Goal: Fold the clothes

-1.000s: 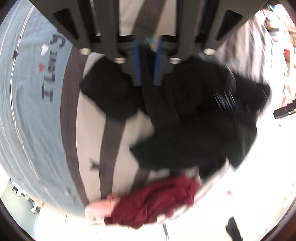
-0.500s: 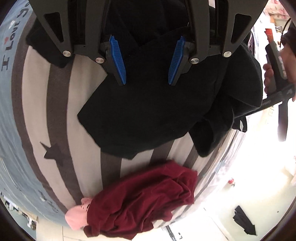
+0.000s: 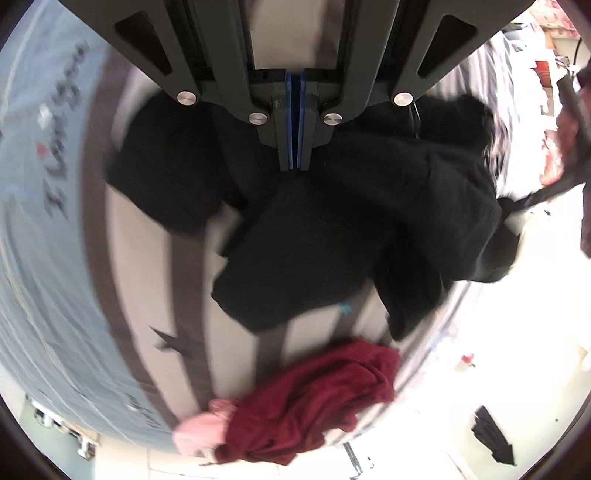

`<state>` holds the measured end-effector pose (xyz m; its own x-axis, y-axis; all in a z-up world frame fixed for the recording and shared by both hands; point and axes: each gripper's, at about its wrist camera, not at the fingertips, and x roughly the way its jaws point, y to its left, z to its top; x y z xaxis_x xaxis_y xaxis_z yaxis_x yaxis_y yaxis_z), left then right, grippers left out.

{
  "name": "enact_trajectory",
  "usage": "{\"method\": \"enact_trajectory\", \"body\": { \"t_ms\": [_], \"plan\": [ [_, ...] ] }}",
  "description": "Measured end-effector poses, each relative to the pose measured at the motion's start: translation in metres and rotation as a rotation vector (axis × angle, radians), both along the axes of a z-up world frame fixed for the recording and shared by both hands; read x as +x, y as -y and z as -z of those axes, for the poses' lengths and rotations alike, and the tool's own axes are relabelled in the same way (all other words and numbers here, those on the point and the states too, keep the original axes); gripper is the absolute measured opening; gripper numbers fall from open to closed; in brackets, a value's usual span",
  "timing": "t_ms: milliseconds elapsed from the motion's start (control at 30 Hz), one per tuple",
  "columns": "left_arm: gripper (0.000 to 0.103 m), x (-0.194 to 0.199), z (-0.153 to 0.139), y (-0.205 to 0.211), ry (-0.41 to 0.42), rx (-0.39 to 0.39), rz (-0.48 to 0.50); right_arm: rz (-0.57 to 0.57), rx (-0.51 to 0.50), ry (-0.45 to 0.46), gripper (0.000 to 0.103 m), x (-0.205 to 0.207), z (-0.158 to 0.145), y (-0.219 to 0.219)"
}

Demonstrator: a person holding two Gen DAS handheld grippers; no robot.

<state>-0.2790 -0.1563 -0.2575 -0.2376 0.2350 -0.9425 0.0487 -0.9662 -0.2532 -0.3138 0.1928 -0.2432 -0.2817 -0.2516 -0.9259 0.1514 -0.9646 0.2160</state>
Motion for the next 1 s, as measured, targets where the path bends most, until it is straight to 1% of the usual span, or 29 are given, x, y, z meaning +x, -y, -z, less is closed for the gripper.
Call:
{"method": "enact_trajectory", "body": {
  "t_ms": [33,67,100,167,233,333,367,400,433,467,500,533,600,633,667,733,800,867,900,967,1000],
  "plan": [
    [0.009,0.024,-0.004,-0.004,0.026,0.013,0.005,0.005,0.033,0.015,0.0,0.012,0.0,-0.007],
    [0.009,0.044,0.0,-0.008,0.068,0.029,0.005,0.013,0.066,0.033,0.0,0.023,0.001,-0.015],
    [0.009,0.062,0.005,-0.01,0.111,0.043,-0.002,0.027,0.08,0.054,0.0,0.035,0.002,-0.025],
    [0.009,0.089,0.017,-0.012,0.174,0.038,-0.003,0.061,0.099,0.09,0.0,0.064,0.004,-0.047],
    [0.009,0.093,0.014,-0.004,0.152,0.035,-0.019,0.068,0.091,0.108,0.0,0.083,0.003,-0.054],
    [0.011,0.097,0.009,0.009,0.115,0.03,-0.043,0.057,0.022,0.097,0.004,0.095,-0.001,-0.039],
    [0.015,0.098,0.008,0.014,0.102,0.029,-0.051,0.042,-0.011,0.087,0.004,0.094,-0.002,-0.028],
    [0.019,0.098,0.003,0.02,0.084,0.025,-0.06,0.028,-0.042,0.076,0.01,0.093,-0.004,-0.016],
    [0.022,0.098,-0.001,0.025,0.07,0.013,-0.063,0.015,-0.071,0.063,0.023,0.091,-0.006,-0.003],
    [0.027,0.098,-0.005,0.031,0.057,-0.007,-0.061,0.006,-0.104,0.052,0.035,0.089,-0.008,0.01],
    [0.032,0.098,-0.01,0.036,0.044,-0.029,-0.058,0.001,-0.14,0.045,0.039,0.088,-0.009,0.022],
    [0.033,0.097,-0.014,0.044,0.028,-0.049,-0.066,-0.003,-0.173,0.042,0.042,0.085,-0.01,0.035],
    [0.038,0.094,-0.022,0.059,-0.003,-0.09,-0.084,-0.015,-0.212,0.038,0.043,0.079,-0.013,0.061],
    [0.04,0.101,-0.026,0.064,-0.02,-0.108,-0.096,-0.018,-0.227,0.038,0.046,0.077,-0.015,0.073],
    [0.044,0.094,-0.019,0.078,-0.039,-0.125,-0.108,-0.014,-0.243,0.04,0.05,0.076,-0.017,0.082],
    [0.047,0.082,-0.021,0.094,-0.064,-0.145,-0.127,0.001,-0.282,0.049,0.053,0.073,-0.021,0.096],
    [0.064,0.065,-0.014,0.109,-0.072,-0.157,-0.134,0.016,-0.289,0.067,0.06,0.072,-0.024,0.104],
    [0.065,0.047,-0.001,0.124,-0.07,-0.17,-0.138,0.03,-0.295,0.087,0.062,0.07,-0.025,0.112],
    [0.065,0.035,0.009,0.129,-0.048,-0.174,-0.129,0.036,-0.287,0.105,0.062,0.067,-0.025,0.116],
    [0.065,0.008,0.024,0.128,-0.021,-0.139,-0.093,0.051,-0.248,0.14,0.062,0.059,-0.02,0.127],
    [0.065,0.002,0.031,0.126,-0.009,-0.131,-0.069,0.059,-0.236,0.149,0.062,0.058,-0.017,0.131]
  ]
}}
